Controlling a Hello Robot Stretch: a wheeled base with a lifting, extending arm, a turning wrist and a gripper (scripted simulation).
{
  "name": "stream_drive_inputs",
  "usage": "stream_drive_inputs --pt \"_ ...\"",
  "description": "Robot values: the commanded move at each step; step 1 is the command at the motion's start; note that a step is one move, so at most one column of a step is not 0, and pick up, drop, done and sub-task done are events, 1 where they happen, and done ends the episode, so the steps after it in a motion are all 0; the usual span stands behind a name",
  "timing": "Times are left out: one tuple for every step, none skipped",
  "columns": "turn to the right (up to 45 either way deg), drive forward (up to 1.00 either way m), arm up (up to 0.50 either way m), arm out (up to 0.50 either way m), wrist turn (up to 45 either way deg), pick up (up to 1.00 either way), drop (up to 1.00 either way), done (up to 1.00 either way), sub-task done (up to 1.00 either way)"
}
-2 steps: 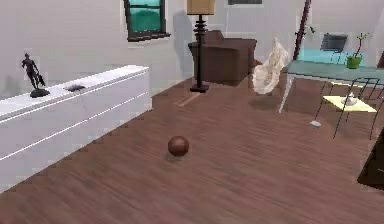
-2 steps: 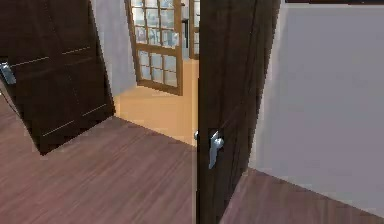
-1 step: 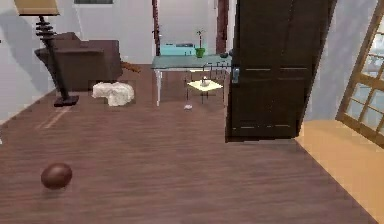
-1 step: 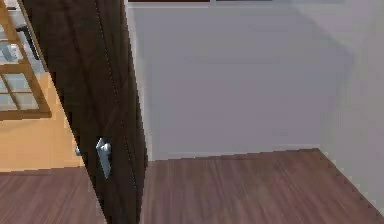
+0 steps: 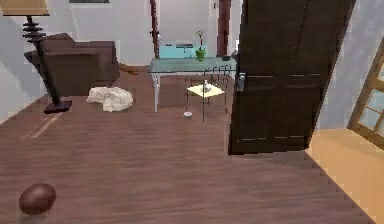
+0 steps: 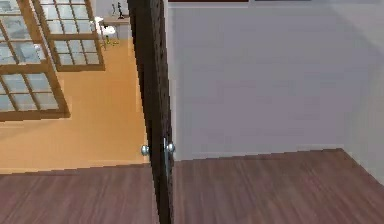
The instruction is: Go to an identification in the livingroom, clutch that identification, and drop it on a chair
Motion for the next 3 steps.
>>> stream_drive_inputs --pt "-12.0 0.0 0.0 0.0 0.0 0.0 0.0 0.0 0.0" --pt "0.0 0.2 0.0 0.0 0.0 0.0 0.0 0.0 0.0" --pt "45.0 0.0 0.0 0.0 0.0 0.0 0.0 0.0 0.0"
